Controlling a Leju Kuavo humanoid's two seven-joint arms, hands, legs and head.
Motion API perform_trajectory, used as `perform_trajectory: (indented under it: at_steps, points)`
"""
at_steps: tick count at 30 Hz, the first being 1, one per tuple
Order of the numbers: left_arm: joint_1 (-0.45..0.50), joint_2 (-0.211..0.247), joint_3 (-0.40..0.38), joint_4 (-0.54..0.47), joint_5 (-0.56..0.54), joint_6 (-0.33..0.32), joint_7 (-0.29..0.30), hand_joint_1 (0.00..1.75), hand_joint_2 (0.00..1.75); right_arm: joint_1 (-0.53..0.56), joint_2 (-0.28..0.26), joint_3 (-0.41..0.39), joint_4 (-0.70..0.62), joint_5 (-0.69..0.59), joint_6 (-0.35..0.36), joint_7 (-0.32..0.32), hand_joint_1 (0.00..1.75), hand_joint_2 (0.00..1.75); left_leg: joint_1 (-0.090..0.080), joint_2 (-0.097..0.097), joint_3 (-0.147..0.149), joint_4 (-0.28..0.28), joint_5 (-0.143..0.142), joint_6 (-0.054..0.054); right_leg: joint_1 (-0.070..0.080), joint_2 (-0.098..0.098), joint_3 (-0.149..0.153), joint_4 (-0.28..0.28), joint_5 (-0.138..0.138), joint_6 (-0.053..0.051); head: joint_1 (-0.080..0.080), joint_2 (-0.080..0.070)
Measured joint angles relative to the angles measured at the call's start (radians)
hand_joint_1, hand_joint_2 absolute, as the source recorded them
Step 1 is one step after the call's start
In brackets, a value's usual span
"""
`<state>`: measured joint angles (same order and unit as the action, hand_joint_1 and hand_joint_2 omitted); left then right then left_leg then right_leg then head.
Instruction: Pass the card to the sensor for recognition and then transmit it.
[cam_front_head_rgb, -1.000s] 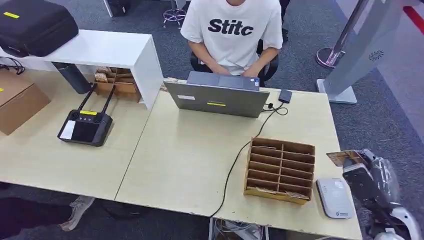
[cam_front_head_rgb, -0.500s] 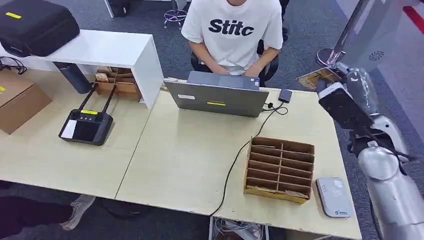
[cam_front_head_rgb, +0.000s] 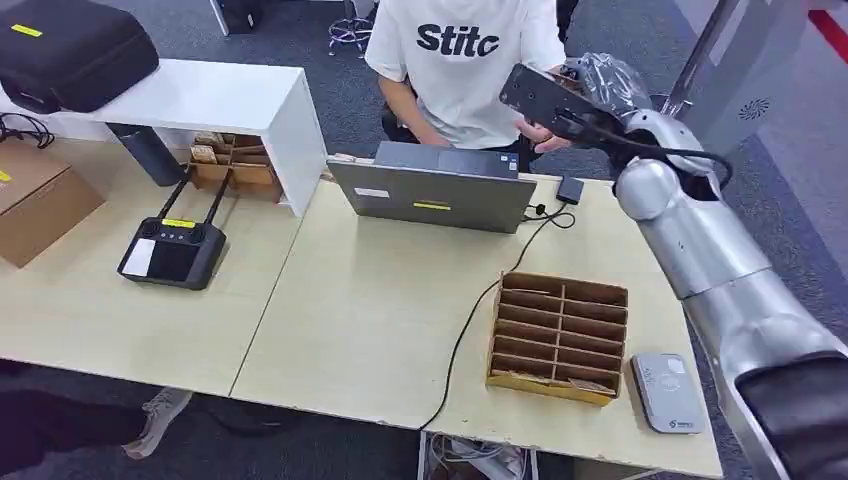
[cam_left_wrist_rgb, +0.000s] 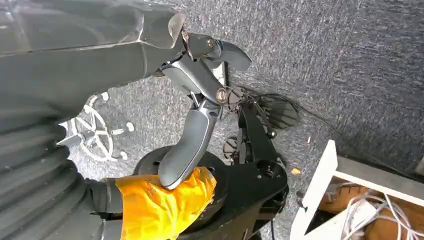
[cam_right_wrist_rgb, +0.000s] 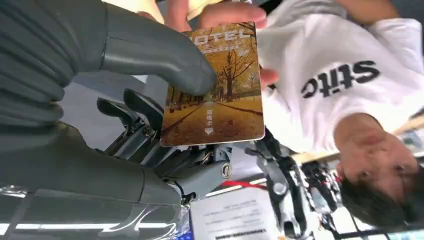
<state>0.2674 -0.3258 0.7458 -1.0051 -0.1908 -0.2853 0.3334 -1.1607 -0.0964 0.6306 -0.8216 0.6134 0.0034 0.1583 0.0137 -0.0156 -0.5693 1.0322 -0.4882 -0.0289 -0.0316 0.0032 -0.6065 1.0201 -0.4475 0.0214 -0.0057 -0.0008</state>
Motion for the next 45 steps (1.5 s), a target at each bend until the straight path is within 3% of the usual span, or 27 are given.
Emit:
perform_trajectory:
  at_steps: [7,8,24,34,40,45]
  points:
    - [-0.035,0.006,0.054,0.061,-0.034,-0.014,-0.002,0.00,1.75,-0.064,0.077,0.034,0.170,-0.005,-0.002,0.013,1.71,1.75,0.000,0.001,0.000,0.000,0.000,0.000,0.000,0.000,-0.001,-0.001,0.000,0.000,0.000,0.000]
    - [-0.037,0.006,0.058,0.064,-0.038,-0.015,-0.001,0.00,1.75,-0.066,0.081,0.035,0.180,-0.005,-0.002,0.013,0.00,1.75,0.000,0.001,-0.001,0.000,0.000,0.000,0.000,0.000,-0.001,-0.001,0.000,0.000,0.000,0.000]
    - [-0.048,-0.014,0.157,0.071,-0.131,-0.076,0.019,0.00,1.75,-0.066,0.099,0.056,0.247,0.018,-0.010,0.009,0.00,1.75,0.000,0.001,0.000,0.000,0.000,0.000,0.000,0.001,-0.002,-0.001,0.000,0.000,0.000,0.000]
    - [-0.050,-0.016,0.184,0.071,-0.149,-0.073,0.015,0.00,1.75,-0.059,0.093,0.044,0.248,-0.006,-0.068,-0.030,0.00,1.75,0.000,0.003,0.000,0.000,0.000,0.000,0.000,0.002,-0.003,-0.001,0.001,-0.001,0.000,0.000]
    - [-0.043,-0.017,0.171,0.071,-0.051,-0.017,0.015,0.00,1.75,0.009,0.044,-0.039,0.097,-0.120,-0.191,-0.142,0.00,1.75,0.000,0.002,0.000,0.000,0.000,0.000,0.000,0.002,-0.003,-0.001,0.000,-0.001,0.000,0.000]
    - [0.014,-0.023,0.073,0.034,0.111,0.075,0.053,0.00,1.75,0.124,-0.044,-0.149,-0.107,-0.233,-0.222,-0.181,0.00,1.75,-0.001,0.001,-0.001,0.001,-0.001,0.001,0.000,0.000,-0.002,-0.002,0.000,0.000,0.000,0.000]
